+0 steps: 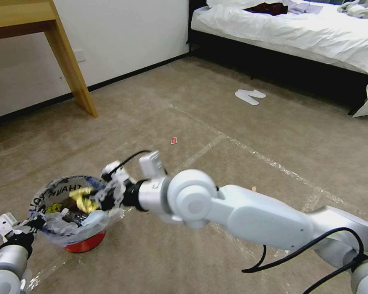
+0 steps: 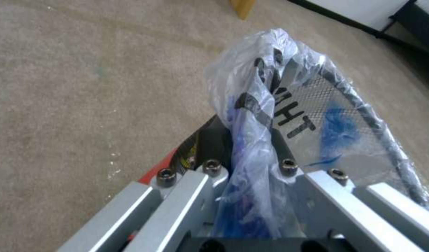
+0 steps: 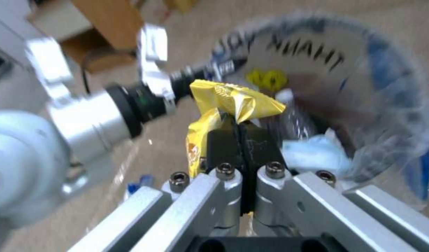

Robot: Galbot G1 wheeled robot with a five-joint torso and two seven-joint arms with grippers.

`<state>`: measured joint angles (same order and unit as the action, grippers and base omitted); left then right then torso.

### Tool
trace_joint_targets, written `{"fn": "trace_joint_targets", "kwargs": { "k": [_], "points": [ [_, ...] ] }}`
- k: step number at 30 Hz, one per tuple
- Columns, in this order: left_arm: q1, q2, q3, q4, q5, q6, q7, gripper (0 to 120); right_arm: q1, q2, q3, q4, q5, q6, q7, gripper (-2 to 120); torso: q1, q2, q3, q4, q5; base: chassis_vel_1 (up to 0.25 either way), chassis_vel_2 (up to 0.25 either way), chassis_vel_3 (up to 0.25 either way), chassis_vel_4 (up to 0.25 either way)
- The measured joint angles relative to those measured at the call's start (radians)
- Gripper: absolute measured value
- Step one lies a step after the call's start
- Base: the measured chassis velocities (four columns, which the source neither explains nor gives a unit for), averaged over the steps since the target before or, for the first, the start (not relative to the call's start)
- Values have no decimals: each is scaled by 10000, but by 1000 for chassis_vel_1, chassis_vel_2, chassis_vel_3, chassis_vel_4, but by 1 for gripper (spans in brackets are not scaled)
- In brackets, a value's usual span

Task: Pick up the trash bin and place the garbage on the floor into it.

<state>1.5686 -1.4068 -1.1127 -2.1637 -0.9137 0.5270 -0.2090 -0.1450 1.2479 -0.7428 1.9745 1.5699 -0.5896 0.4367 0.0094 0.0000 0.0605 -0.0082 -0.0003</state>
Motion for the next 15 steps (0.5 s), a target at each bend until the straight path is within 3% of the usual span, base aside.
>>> {"fn": "trace_joint_targets", "kwargs": {
  "k": [15],
  "points": [
    [170, 1, -42, -326, 1, 8, 33, 5, 713, 1116, -1284, -2035, -470, -135, -416, 0, 0, 0, 0, -1, 1, 0, 0, 0, 0]
  ]
}}
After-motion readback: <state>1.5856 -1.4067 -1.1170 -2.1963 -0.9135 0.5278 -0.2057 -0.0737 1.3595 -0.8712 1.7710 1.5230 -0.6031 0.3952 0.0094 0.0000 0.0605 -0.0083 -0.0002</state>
